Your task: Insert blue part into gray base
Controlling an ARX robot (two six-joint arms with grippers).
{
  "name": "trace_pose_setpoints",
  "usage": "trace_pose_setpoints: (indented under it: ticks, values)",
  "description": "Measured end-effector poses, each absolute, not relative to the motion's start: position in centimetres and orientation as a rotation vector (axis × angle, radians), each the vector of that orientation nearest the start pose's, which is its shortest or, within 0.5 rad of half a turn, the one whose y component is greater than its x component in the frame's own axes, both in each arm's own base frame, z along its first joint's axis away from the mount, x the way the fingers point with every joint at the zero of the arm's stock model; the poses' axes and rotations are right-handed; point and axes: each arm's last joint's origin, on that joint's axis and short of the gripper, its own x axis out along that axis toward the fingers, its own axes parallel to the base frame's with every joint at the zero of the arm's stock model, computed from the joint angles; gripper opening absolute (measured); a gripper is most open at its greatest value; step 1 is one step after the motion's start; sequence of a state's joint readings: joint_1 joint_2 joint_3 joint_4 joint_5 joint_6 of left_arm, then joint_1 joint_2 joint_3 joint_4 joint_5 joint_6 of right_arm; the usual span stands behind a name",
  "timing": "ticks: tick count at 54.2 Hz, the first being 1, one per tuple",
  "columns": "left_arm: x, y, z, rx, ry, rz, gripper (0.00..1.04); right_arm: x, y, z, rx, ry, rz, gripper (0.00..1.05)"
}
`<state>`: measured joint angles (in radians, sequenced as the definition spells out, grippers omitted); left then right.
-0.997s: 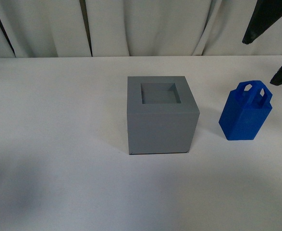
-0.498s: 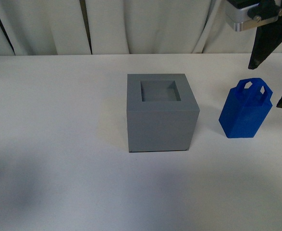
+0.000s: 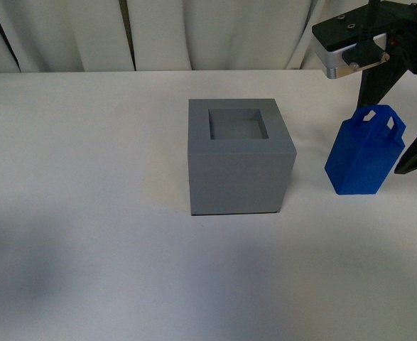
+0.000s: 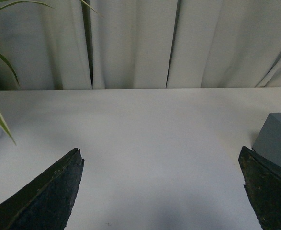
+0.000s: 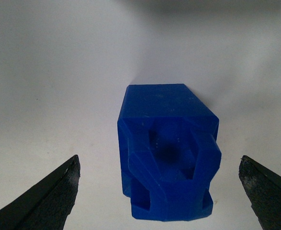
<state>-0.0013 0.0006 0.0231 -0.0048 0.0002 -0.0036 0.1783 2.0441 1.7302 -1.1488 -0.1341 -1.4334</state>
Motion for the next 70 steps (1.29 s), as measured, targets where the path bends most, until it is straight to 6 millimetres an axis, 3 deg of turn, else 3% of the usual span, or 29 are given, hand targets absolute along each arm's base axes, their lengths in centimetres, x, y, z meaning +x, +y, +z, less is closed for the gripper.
trace_pose_setpoints:
  ticks: [26,33,41,47,56,70]
  values:
    - [9.6,0.0,17.1,-0.004,-0.018,-0.002,0.99,39.7,7.9,21.1,-1.182,1.014,1.249,0.97]
    - [9.6,0.0,17.1,-0.004,-0.018,-0.002,0.99,39.8,8.0,20.7,-1.182,1.017,1.248,0.71]
    - [9.6,0.0,17.1,-0.004,-0.018,-0.002,0.99,39.7,8.0,20.6,-1.178,1.022,1.25,0.5]
    - [9.6,0.0,17.1,-0.004,-0.018,-0.002,0.99,39.7,8.0,20.8,-1.151,1.014,1.259,0.47]
    - [9.6,0.0,17.1,-0.004,-0.018,-0.002,0.99,39.9,8.2,22.5,-1.115,0.991,1.268,0.47]
    - [9.6,0.0,17.1,-0.004,-0.018,-0.002,0.99,40.2,9.1,28.5,-1.102,0.89,1.258,0.47]
